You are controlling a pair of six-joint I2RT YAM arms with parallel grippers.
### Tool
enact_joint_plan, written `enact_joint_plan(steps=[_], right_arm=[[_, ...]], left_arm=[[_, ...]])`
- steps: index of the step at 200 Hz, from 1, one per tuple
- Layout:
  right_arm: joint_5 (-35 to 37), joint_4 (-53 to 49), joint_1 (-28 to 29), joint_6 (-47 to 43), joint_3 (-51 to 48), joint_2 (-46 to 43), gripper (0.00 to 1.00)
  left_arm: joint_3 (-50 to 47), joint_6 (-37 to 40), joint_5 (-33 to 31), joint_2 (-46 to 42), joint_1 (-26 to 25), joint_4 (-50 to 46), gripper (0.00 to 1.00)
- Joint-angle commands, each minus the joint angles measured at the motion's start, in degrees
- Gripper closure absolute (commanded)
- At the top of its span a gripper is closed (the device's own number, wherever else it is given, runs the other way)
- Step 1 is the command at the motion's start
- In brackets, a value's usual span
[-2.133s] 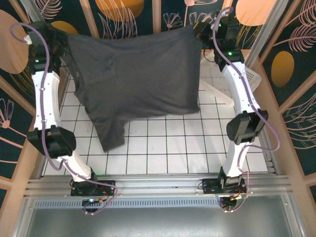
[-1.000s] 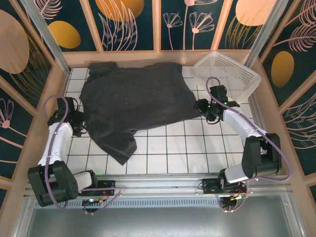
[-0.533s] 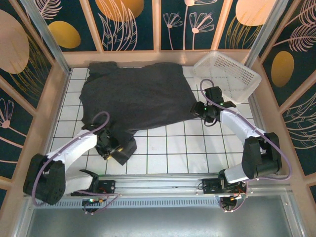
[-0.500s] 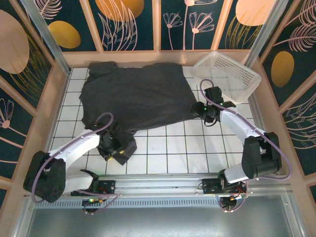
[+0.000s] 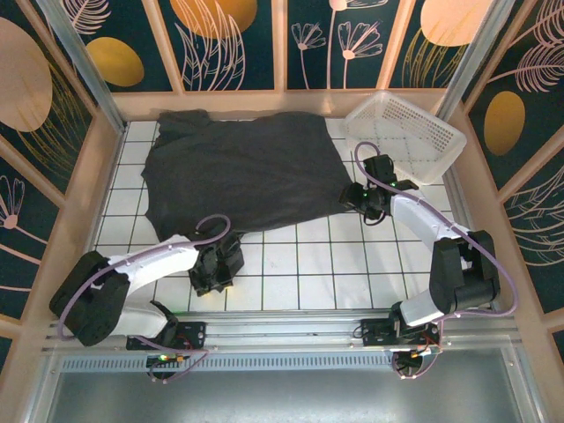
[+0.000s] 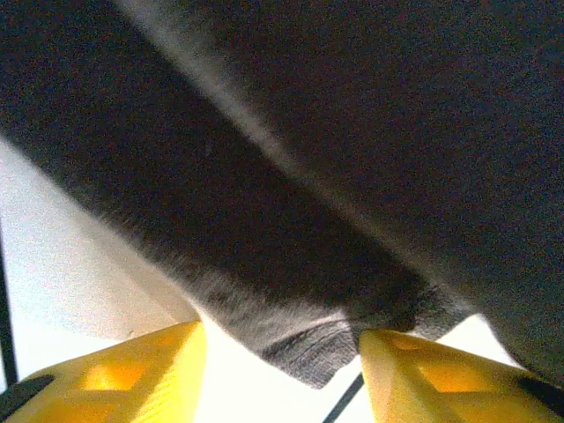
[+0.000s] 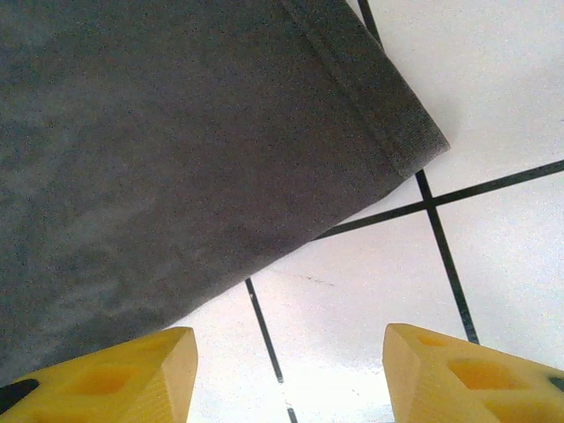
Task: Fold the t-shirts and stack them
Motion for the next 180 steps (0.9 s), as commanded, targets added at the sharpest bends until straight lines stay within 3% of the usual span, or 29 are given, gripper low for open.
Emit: enact_joint_plan(steps=[1,15,48,89,180], right_arm=[[1.55,0.94,-0.27,-0.26,-1.30,-1.44,0.42],[1.85,1.81,-1.09,0.38,-2.56,-2.01,0.42],[2.73,2.77,-4.52,2.68,-3.43,-0.59,0.43],[3.02,3.54,-6.55,6.54,-4.00,2.14,0.52],[3.20,6.27,-5.02,6.82,0.56,11.10,0.62]], left_arm=[[-0.33,-1.71,-6.82,3.52,-0.17,3.54,0.69],[-0.86,-3.33,-9.05,1.58,-0.17,1.21,1.00],[-1.22,-9.75,-14.57,-10.41,-0.17,-11.10,1.00],[1.26,-17.56,-19.51,-20.34,-0.17,-23.02,1.00],[5.52,-22.53,-25.35,-25.04,-0.17,-30.70,1.00]])
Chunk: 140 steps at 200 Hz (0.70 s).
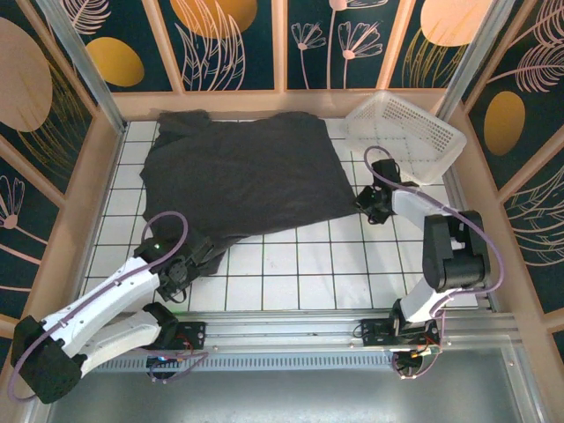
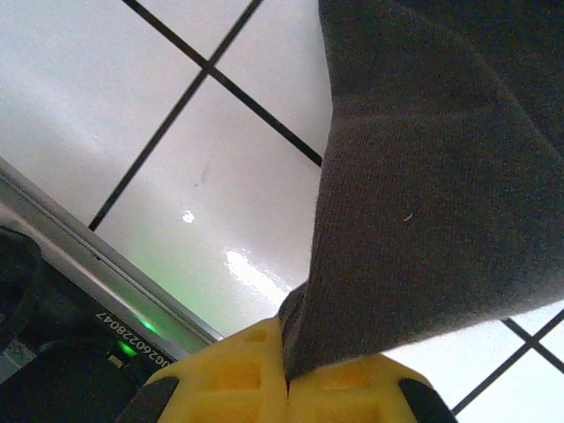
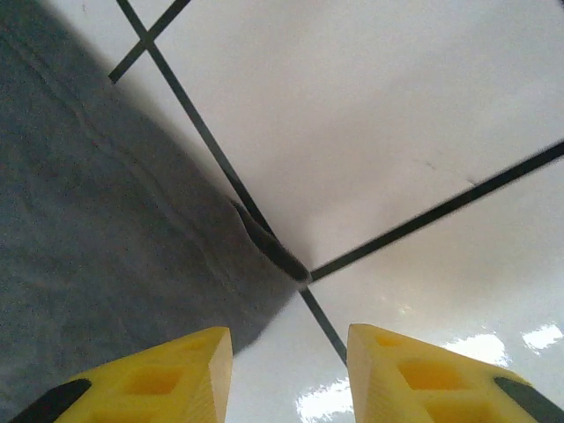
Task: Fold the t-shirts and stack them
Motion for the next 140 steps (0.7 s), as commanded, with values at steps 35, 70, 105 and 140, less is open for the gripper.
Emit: enact_joint_plan(steps=[35,70,105,140], right_arm=[[0.66,-0.18,1.27,0.95,2.07,3.34,0.63],[0.92,0.41,1.42,0.36,2.48,5.47,0.70],[1.00,0.26,1.92,-0.54,5.77,8.60,0.83],[3.38,-4.04,3.95,-0.12,6.34,8.62,1.00]], left_arm=[[3.65,-1.51,-4.50,0.28,0.02,-5.62,1.00],[3.98,-1.94,-5.15,0.02,0.02,-6.41,1.00],[4.00,-3.50,-6.09,-1.08,0.03,-7.55,1.00],[4.29,-5.81,-6.65,-3.42,0.03,-8.73,1.00]])
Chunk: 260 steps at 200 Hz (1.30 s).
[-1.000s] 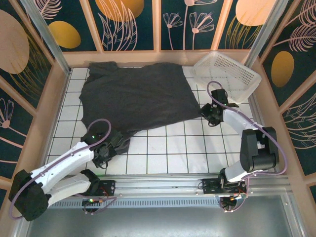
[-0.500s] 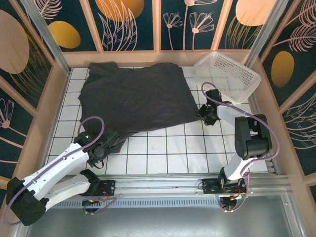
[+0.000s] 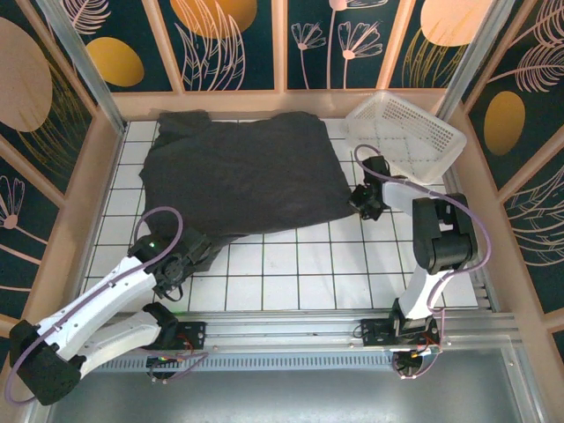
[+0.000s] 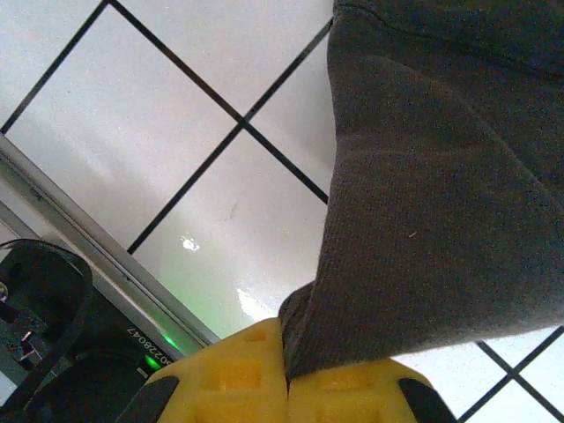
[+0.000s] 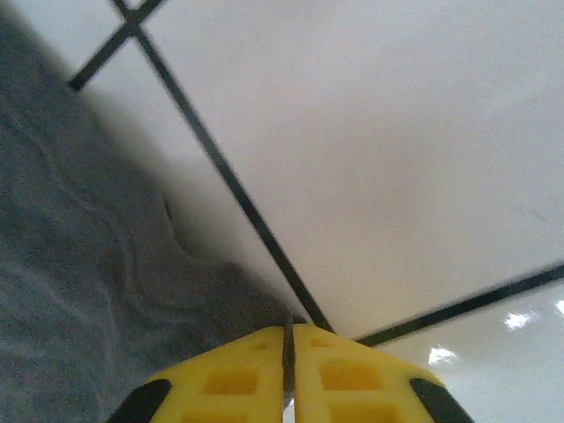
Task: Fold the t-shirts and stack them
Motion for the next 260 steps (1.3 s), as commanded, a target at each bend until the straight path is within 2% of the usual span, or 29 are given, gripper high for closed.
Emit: enact_joint_plan(steps=[1,27,78,101,145,169,200,260], right_arm=[[2.92,-3.96,1.78,0.18,0.88,0.20,1.00],[4.14,-9.07,2.80,0.99,-2.09,-3.75,1.00],[-0.22,-23.34,3.78,0.70,-7.51,-15.30,1.00],[-0.89,-25.61,3.79,0.70,-7.22,-18.38,1.00],[-2.76,-23.97,3.49,0.27,-0.97,-12.53,1.00],[-6.23,-22.09,2.99,2.22,1.63,-11.05,1.00],[-7.20,-21.74,2.85,4.95,4.70,-9.06,1.00],[-4.17,-20.34,2.89,7.98,12.50,-3.94,1.00]], left_arm=[[1.32,-2.87,-1.91,-1.91,0.02,-4.49,1.00],[1.52,-2.92,-1.52,-2.48,0.02,-4.58,1.00],[2.13,-2.87,0.03,-2.66,0.09,-4.67,1.00],[4.66,-2.22,-1.69,-0.72,0.10,-4.54,1.00],[10.32,-0.67,-8.89,5.56,0.15,-1.31,1.00],[12.35,-1.03,-11.17,6.57,0.71,0.69,1.00],[14.65,0.23,-12.43,6.57,4.52,5.09,1.00],[17.41,16.35,-13.72,13.76,13.03,19.03,1.00]])
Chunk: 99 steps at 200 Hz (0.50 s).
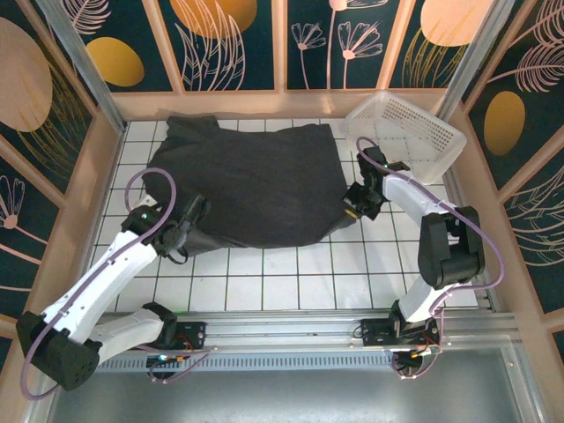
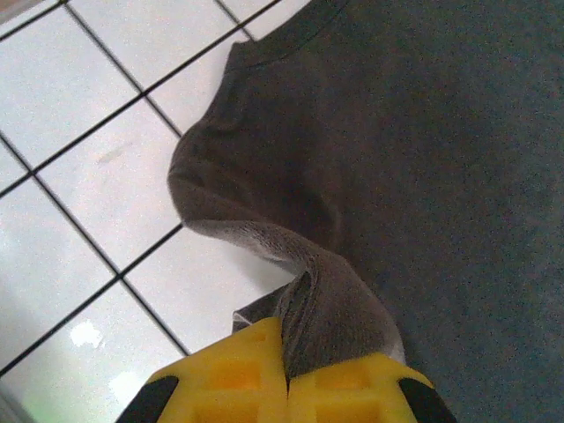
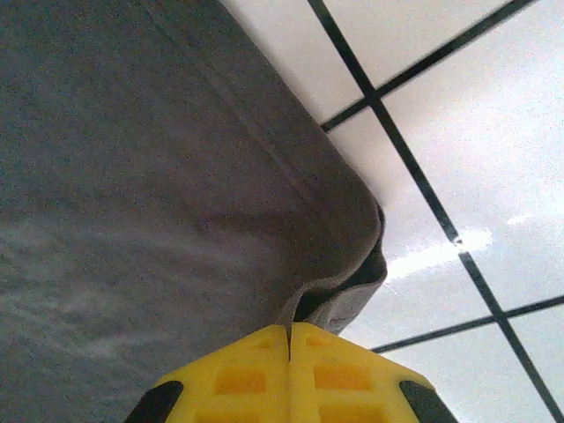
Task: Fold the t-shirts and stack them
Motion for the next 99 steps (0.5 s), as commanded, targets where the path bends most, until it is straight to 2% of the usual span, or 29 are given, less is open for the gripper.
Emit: enact_joint_plan(steps=[1,56,99], right_arm=[[1.19,0.84,-0.35,2.05,4.52,2.56,1.00],[4.36,-0.61,-0.55,2.86,12.72,8.53,1.00],[6.36,-1.58,-0.76,3.65,17.68,11.98,1.00]], left_arm=[[1.75,8.96,-2.84,3.00,3.11,7.16,1.00],[4.37,21.10,-3.65,9.68,11.82,17.05,1.00],[8.63,27.66,-4.55,15.83,15.78,21.48,1.00]])
